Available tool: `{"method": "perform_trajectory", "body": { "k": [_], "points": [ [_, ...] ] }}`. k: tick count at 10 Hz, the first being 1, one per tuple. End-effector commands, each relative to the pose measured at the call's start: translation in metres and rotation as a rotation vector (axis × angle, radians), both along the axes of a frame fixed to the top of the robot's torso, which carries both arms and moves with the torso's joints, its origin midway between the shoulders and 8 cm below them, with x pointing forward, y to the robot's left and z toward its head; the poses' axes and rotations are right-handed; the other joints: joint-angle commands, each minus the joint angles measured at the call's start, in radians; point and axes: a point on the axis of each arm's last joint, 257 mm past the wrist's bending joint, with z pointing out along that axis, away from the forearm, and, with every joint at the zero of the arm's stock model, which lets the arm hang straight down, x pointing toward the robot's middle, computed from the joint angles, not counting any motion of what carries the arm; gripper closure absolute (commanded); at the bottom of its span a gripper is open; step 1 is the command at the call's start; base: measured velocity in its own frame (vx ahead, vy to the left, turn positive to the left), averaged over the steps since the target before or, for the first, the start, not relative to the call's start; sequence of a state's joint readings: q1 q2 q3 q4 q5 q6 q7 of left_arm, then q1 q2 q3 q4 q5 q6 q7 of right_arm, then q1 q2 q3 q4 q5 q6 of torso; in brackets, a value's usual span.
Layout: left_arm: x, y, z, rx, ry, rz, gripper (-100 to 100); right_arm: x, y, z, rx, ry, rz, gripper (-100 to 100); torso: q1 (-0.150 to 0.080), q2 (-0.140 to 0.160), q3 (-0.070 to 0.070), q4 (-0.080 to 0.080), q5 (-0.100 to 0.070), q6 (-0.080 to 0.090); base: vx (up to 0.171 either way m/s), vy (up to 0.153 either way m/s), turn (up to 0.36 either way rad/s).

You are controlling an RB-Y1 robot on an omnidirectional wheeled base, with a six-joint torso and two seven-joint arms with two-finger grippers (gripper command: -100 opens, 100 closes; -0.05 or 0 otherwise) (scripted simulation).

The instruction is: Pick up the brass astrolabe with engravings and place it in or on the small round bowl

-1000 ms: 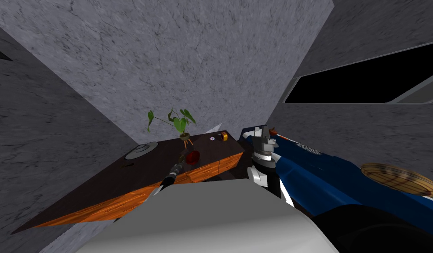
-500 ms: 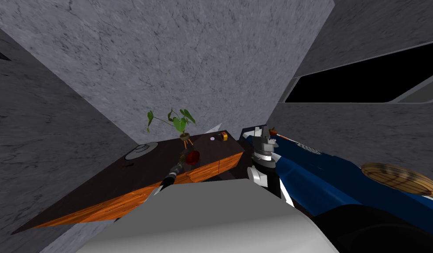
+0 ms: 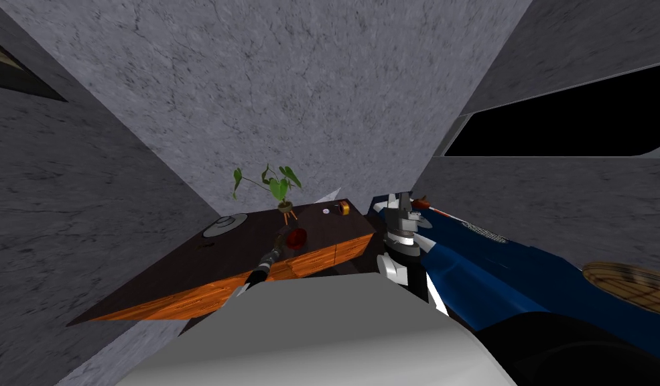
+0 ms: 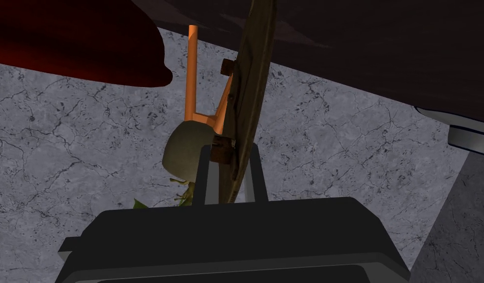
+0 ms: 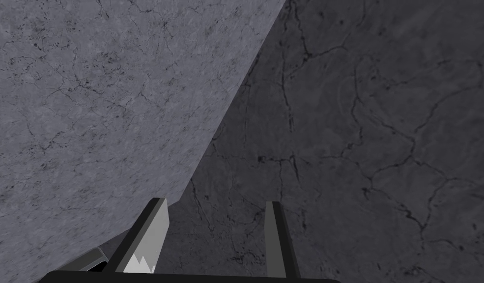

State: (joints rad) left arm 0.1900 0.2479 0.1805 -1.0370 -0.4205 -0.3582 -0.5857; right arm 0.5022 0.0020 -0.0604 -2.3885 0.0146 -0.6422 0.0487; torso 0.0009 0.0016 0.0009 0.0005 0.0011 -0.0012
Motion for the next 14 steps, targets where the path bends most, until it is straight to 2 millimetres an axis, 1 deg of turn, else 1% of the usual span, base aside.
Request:
{"method": "perform_trajectory", "body": {
  "k": [1,2,3,4,5,8,10,11,12,14],
  "points": [
    [0.000,0.000,0.000,0.000,0.000,0.000,100,0.000,0.000,0.000,0.000,0.000,0.000,0,0.000,0.000,0.000,0.000,0.000,0.000,-0.007,-0.002,0.017],
    [0.000,0.000,0.000,0.000,0.001,0.000,0,0.000,0.000,0.000,0.000,0.000,0.000,0,0.000,-0.001,0.000,0.000,0.000,0.000,0.000,0.000,0.000],
    [-0.008,0.020,0.001,0.027,0.018,0.022,100,0.000,0.000,0.000,0.000,0.000,0.000,0,0.000,-0.001,0.000,0.000,0.000,0.000,-0.099,-0.089,-0.073],
    [-0.012,0.031,0.003,0.044,0.025,0.034,100,0.000,0.000,0.000,0.000,0.000,0.000,0,-0.004,0.004,0.002,0.000,0.000,0.000,-0.178,-0.181,-0.087],
    [-0.014,0.038,0.004,0.053,0.029,0.041,100,0.000,0.000,0.000,0.000,0.000,0.000,0,-0.010,0.010,0.004,-0.001,0.000,-0.001,-0.140,-0.175,-0.027],
    [-0.028,0.078,0.014,0.115,0.053,0.084,100,0.000,0.000,0.000,0.000,0.000,0.000,0,-0.010,0.011,0.005,-0.001,0.000,-0.001,-0.139,-0.179,-0.063],
    [-0.034,0.099,0.022,0.148,0.064,0.108,100,0.000,0.000,0.000,0.000,0.000,0.000,0,-0.012,0.012,0.005,-0.001,0.000,-0.002,-0.179,-0.173,-0.061],
    [-0.032,0.108,0.028,0.159,0.062,0.121,100,0.000,0.000,0.000,0.000,0.000,0.000,0,-0.010,0.012,0.005,-0.001,0.000,-0.002,-0.130,-0.149,-0.058],
    [-0.023,0.110,0.036,0.157,0.050,0.127,100,0.000,0.000,0.000,0.000,0.000,0.000,0,-0.009,0.010,0.004,-0.001,-0.001,-0.002,-0.074,-0.112,-0.024],
    [-0.006,0.106,0.047,0.144,0.024,0.127,100,0.000,0.000,0.000,0.000,0.000,0.000,0,-0.006,0.001,0.000,-0.002,-0.001,-0.001,0.004,-0.053,-0.009]
  ]
}}
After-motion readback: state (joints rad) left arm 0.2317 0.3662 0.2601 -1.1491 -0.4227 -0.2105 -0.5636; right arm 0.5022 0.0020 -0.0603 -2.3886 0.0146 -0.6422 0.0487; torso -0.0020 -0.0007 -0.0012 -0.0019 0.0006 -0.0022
